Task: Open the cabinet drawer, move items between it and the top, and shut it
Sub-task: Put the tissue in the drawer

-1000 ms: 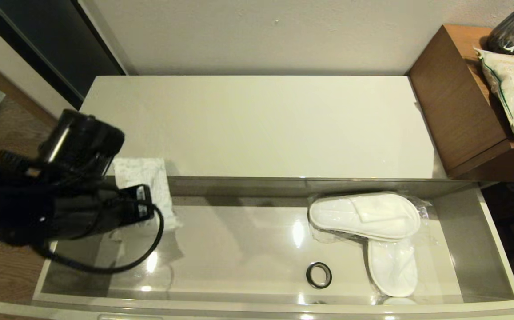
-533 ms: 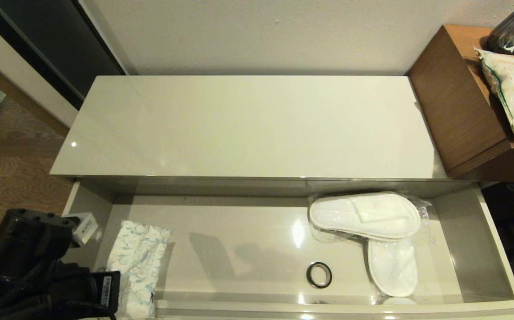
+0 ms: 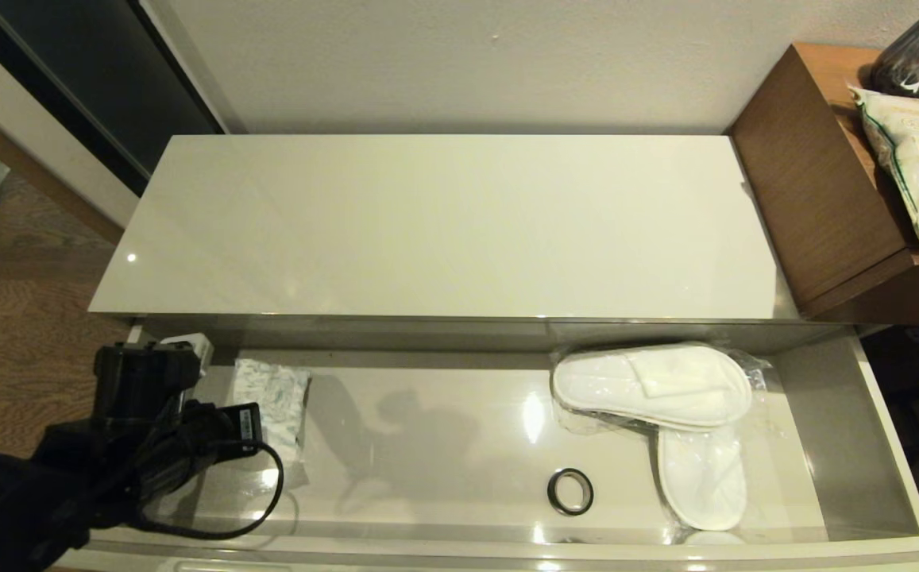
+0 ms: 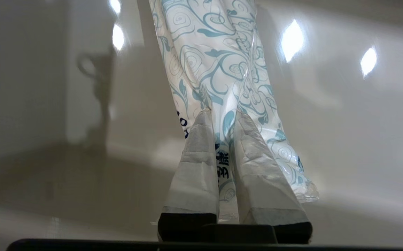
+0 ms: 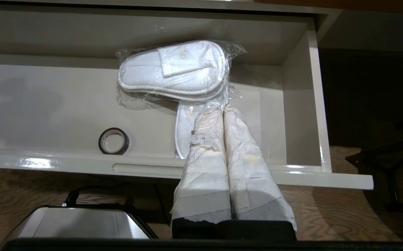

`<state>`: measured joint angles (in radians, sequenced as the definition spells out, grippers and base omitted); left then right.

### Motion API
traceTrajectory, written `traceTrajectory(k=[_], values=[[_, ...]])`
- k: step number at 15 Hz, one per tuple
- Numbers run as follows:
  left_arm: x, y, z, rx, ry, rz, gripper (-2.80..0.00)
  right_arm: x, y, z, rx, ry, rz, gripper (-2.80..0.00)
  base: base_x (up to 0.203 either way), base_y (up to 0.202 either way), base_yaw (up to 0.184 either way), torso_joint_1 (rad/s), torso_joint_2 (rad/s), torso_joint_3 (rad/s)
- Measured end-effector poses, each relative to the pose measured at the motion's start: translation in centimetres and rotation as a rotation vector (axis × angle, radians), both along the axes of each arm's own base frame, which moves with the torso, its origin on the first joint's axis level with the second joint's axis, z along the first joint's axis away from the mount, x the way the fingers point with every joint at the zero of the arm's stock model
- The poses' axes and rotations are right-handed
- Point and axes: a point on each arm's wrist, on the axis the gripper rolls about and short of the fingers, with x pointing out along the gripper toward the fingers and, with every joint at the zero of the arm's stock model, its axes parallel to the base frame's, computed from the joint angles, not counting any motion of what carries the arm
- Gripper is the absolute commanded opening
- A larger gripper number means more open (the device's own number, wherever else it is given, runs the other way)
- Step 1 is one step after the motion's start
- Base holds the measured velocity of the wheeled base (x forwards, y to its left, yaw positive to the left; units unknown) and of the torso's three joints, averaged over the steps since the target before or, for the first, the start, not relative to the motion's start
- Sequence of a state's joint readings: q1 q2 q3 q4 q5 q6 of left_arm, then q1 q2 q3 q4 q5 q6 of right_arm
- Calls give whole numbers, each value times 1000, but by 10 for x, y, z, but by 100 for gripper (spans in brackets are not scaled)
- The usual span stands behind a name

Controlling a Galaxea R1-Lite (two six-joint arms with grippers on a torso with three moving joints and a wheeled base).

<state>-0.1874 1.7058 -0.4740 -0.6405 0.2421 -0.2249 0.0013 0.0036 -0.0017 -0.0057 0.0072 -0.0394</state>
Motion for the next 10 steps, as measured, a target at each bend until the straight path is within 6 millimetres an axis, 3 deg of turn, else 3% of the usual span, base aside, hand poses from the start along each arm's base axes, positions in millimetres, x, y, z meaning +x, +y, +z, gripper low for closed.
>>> traceTrajectory(k=[2, 3, 4, 7, 10], values=[[28, 5, -11, 41, -63, 43, -280, 0, 0, 0, 0, 0, 0, -280, 0, 0, 0, 0, 0, 0], [37, 7, -20, 58, -55, 57, -101, 0, 0, 0, 0, 0, 0, -280, 0, 0, 0, 0, 0, 0], [43, 8, -31, 75, -32, 72, 0, 0, 0, 0, 0, 0, 0, -280, 0, 0, 0, 0, 0, 0], [50, 10, -54, 133, 13, 107, 0, 0, 0, 0, 0, 0, 0, -280, 0, 0, 0, 0, 0, 0], [48, 11, -49, 151, 7, 96, 0, 0, 0, 0, 0, 0, 0, -280, 0, 0, 0, 0, 0, 0]])
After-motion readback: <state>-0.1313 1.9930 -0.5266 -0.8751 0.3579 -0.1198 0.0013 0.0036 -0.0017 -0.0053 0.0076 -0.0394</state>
